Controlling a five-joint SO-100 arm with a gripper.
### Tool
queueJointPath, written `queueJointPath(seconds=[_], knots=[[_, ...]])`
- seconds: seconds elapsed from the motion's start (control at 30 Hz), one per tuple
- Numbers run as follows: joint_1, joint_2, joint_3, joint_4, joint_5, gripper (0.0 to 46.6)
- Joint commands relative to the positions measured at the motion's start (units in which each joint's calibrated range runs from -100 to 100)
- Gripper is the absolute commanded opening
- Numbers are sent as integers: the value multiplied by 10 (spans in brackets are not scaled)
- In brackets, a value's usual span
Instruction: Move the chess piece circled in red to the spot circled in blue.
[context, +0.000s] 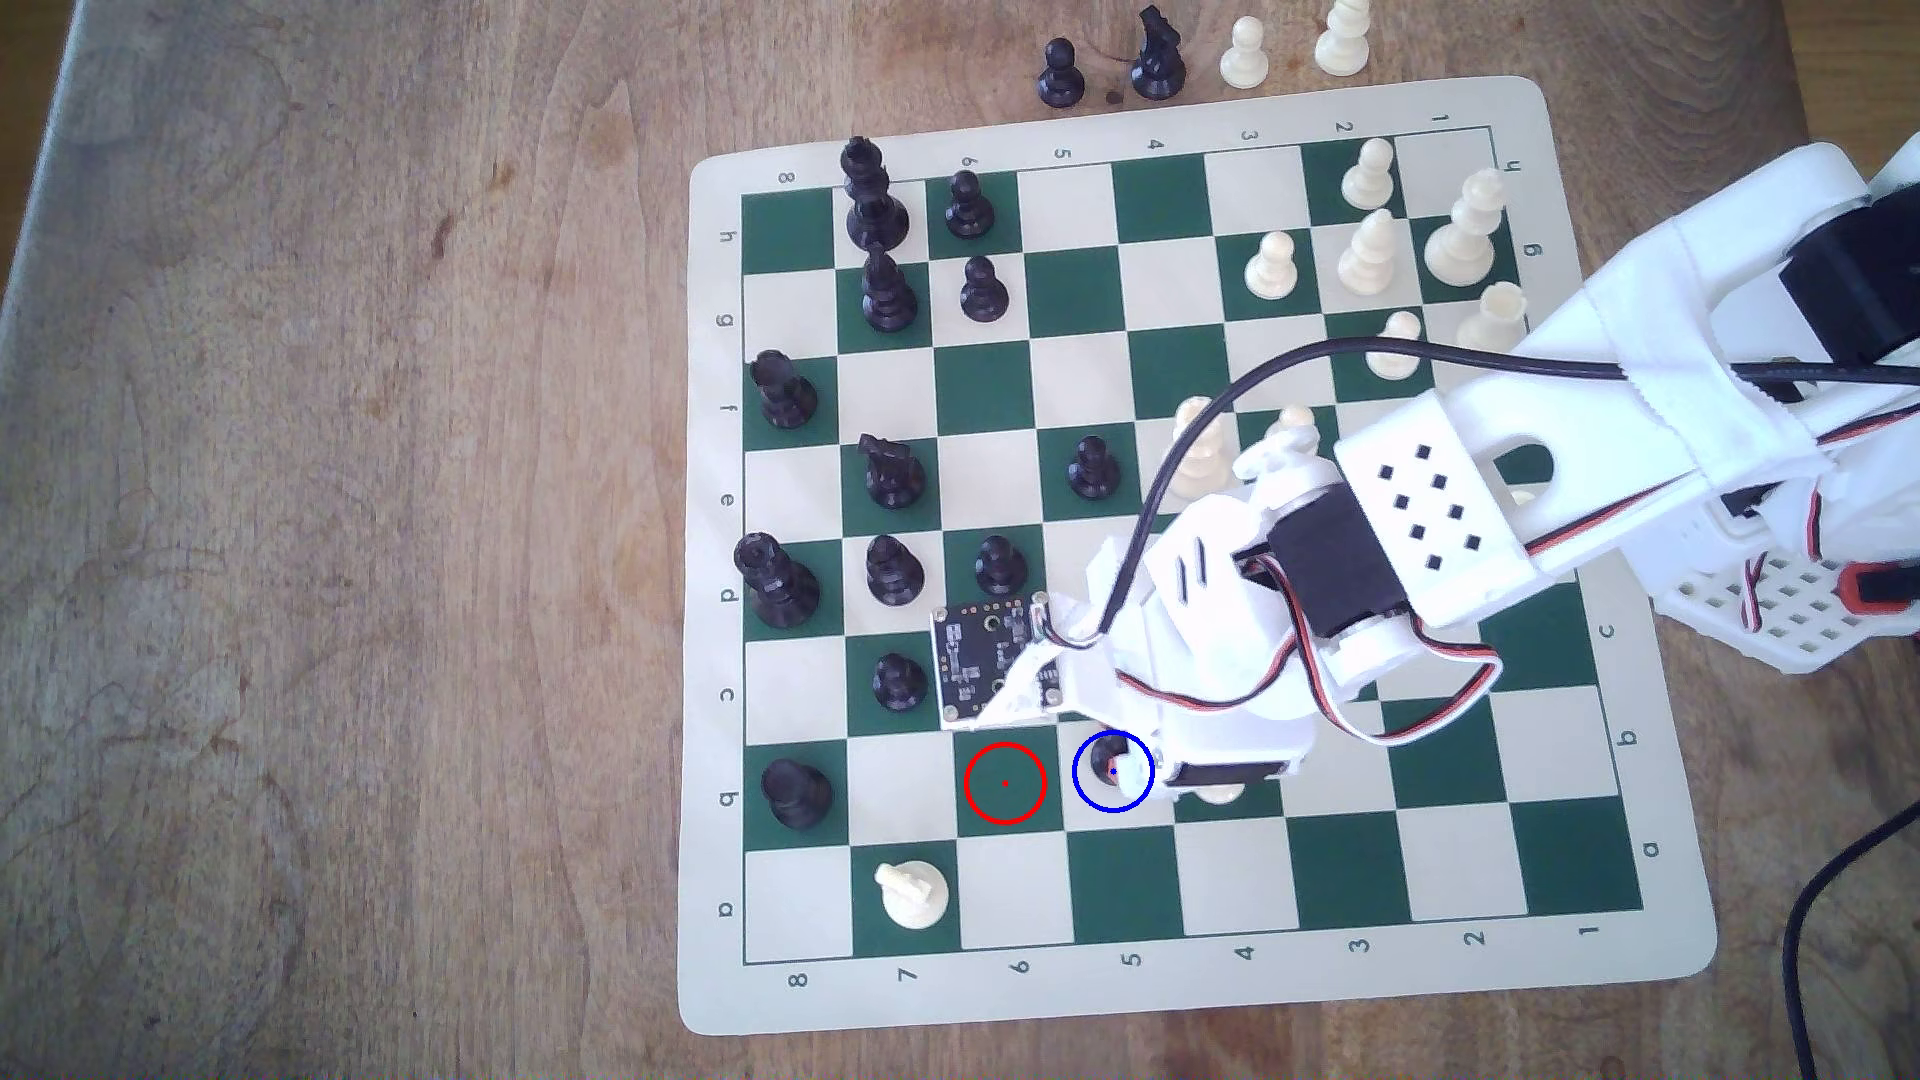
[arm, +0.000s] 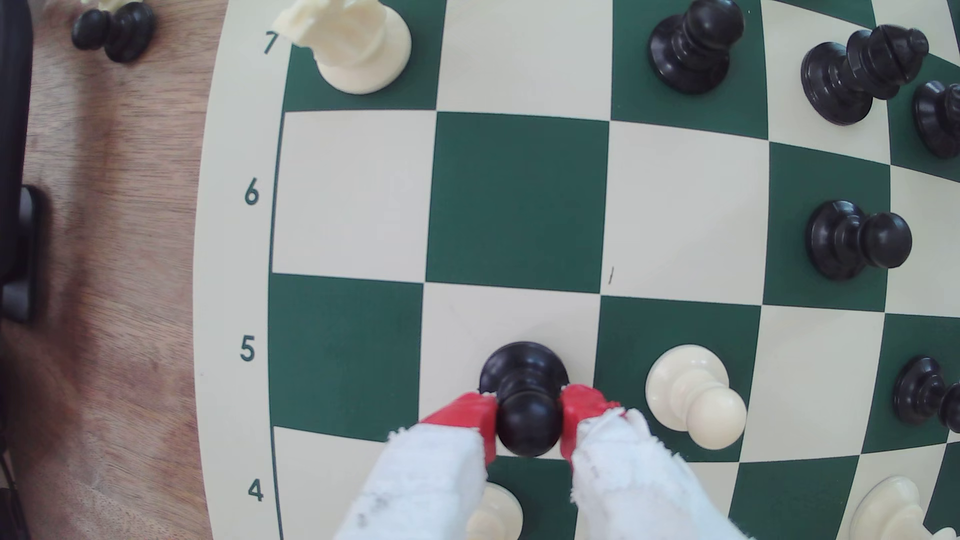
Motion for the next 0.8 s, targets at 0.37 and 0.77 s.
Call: queueJointPath(seconds=[0.37, 0.77], knots=[[-5, 1, -61, 5, -3, 122], [10, -84, -97, 86, -7, 193]])
